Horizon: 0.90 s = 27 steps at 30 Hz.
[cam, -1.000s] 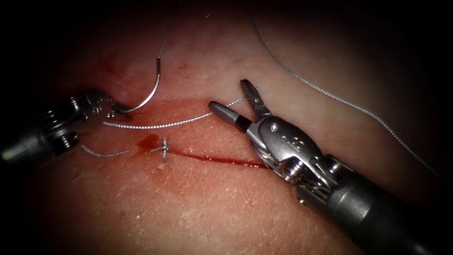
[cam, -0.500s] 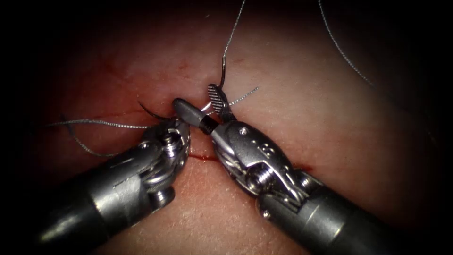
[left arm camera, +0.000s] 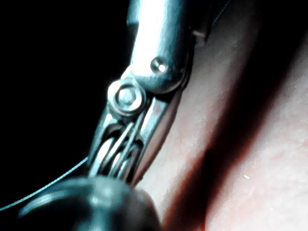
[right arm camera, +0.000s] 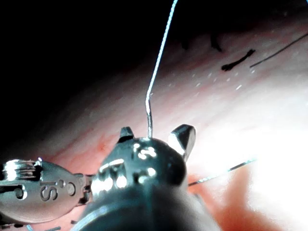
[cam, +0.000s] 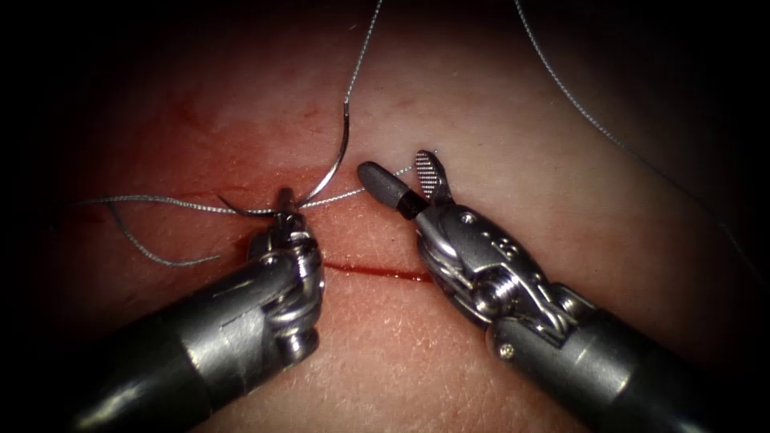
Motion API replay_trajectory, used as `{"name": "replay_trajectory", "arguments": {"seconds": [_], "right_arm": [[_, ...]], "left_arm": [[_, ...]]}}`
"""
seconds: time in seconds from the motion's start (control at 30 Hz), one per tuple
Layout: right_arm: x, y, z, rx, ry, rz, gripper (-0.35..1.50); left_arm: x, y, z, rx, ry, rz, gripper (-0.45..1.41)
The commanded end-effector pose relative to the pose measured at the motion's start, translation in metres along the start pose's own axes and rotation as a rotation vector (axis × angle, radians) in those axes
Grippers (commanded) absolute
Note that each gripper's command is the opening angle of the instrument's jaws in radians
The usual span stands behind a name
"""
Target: Wound Closure
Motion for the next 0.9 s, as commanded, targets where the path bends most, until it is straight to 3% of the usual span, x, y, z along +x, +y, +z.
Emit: {"name": "replay_trajectory", "arguments": {"seconds": [0.03, 0.1, 0.13, 0.27, 0.33, 0.67, 0.7, 0.73, 0.83, 0.9], "right_arm": [[0.0008, -0.0003, 0.0008, 0.003, 0.01, 0.003, 0.76], [0.0006, -0.0002, 0.0012, 0.002, 0.013, 0.002, 0.69], [0.0002, -0.0005, 0.0019, 0.001, 0.016, 0.013, 0.81], [-0.0002, -0.0016, 0.0026, 0.002, 0.014, 0.019, 0.88], [-0.0001, -0.0016, 0.0029, 0.002, 0.015, 0.025, 0.74], [0.0001, -0.0018, 0.0063, -0.009, 0.024, 0.044, 0.64], [0.0001, -0.0018, 0.0064, -0.009, 0.024, 0.044, 0.46], [0.0001, -0.0018, 0.0063, -0.004, 0.021, 0.044, 0.05], [0.0, -0.002, 0.0065, 0.0, 0.019, 0.044, -0.35], [-0.0001, -0.002, 0.0065, 0.005, 0.016, 0.049, -0.35]], "left_arm": [[-0.0007, 0.0011, -0.0001, -0.003, 0.002, -0.005, -0.45], [-0.0008, 0.0009, 0.0001, -0.005, 0.005, -0.005, -0.45], [-0.0009, 0.0009, 0.0002, -0.004, 0.0, 0.001, -0.45], [-0.0008, 0.0017, 0.0002, -0.003, 0.005, 0.016, -0.45], [-0.0009, 0.0017, 0.0002, -0.003, 0.008, 0.02, -0.45], [-0.0014, 0.0015, 0.0001, -0.003, 0.002, 0.085, -0.45], [-0.0014, 0.0014, 0.0001, -0.002, -0.003, 0.091, -0.45], [-0.0015, 0.0014, 0.0, -0.002, -0.002, 0.096, -0.45], [-0.0016, 0.0014, 0.0, -0.002, -0.012, 0.113, -0.45], [-0.0016, 0.0014, 0.0, -0.001, -0.021, 0.114, -0.45]]}}
